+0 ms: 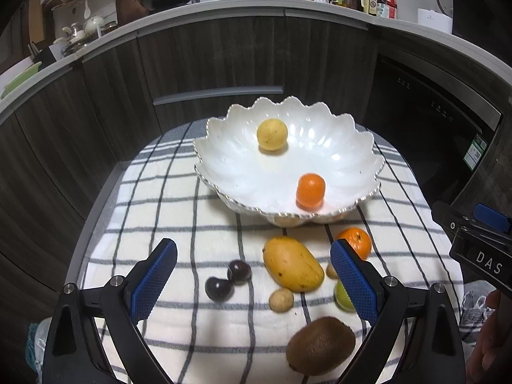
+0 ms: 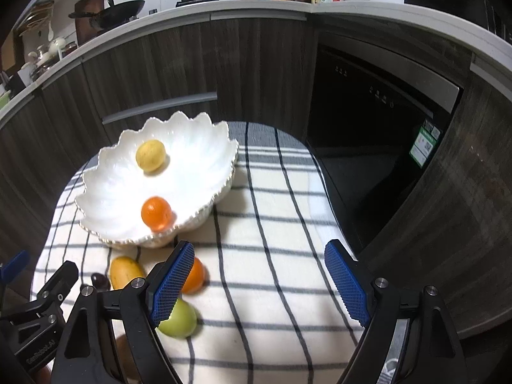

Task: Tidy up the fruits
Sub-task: 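Move the left tool back to the brown kiwi and close on it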

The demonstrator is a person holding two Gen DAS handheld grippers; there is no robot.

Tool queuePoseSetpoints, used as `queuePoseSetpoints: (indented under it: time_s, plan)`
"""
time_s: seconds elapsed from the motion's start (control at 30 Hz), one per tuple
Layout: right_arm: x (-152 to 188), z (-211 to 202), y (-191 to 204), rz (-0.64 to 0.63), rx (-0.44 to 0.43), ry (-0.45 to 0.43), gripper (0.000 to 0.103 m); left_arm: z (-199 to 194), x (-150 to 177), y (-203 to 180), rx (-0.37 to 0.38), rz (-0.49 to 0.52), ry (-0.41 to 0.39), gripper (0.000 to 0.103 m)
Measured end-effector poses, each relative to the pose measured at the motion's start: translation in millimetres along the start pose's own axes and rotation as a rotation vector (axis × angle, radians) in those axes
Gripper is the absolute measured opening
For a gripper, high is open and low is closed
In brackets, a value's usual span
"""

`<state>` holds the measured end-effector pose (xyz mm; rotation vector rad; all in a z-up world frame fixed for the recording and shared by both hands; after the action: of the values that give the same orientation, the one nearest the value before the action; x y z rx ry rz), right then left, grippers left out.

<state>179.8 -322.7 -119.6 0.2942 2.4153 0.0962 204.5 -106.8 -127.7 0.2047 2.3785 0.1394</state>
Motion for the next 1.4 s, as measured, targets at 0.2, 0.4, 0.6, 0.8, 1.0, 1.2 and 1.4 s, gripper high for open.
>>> queuePoseSetpoints:
  time_s: [0.2, 0.4, 0.6, 0.8, 1.0, 1.2, 1.4]
  plan:
    - [14.5, -1.6, -5.2, 0.001, 0.003, 0.018, 0.084, -2.7, 13.0, -8.0, 0.019, 0.013, 0.016, 0.098]
    - [29.6, -3.1, -13.9, 0.011, 0.006, 0.039, 0.084, -4.4, 23.6, -17.9, 0.032, 0.035, 0.028, 0.098]
    - [46.0, -2.3, -25.6, 0.026, 0.011, 0.065, 0.084, -3.9, 40.3, -31.3, 0.050, 0.063, 0.058, 0.098]
    - [56.7, -1.2, -36.9, 0.038, 0.017, 0.081, 0.084, 0.9, 56.8, -44.1, 0.067, 0.083, 0.097, 0.098]
    - [63.8, 2.4, -39.9, 0.041, 0.017, 0.098, 0.084, 10.3, 71.4, -50.6, 0.077, 0.089, 0.144, 0.098]
    - [70.8, 9.1, -40.1, 0.040, 0.014, 0.121, 0.084, 16.7, 82.4, -55.2, 0.072, 0.106, 0.169, 0.097]
    - [77.8, 15.2, -42.2, 0.044, 0.013, 0.141, 0.084, 20.0, 90.4, -58.8, 0.078, 0.116, 0.189, 0.095]
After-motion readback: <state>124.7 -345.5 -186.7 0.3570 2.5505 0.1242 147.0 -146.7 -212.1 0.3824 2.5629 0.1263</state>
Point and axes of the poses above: each gripper's, at about its wrist camera, not at the fingertips, and z roughly the way its jaws point, y to its left, x to its underside, the point moved 9 cm from there along z, roughly the way its jaws point, and after that the axes turned 10 degrees about -x, right-handed, at the moved point
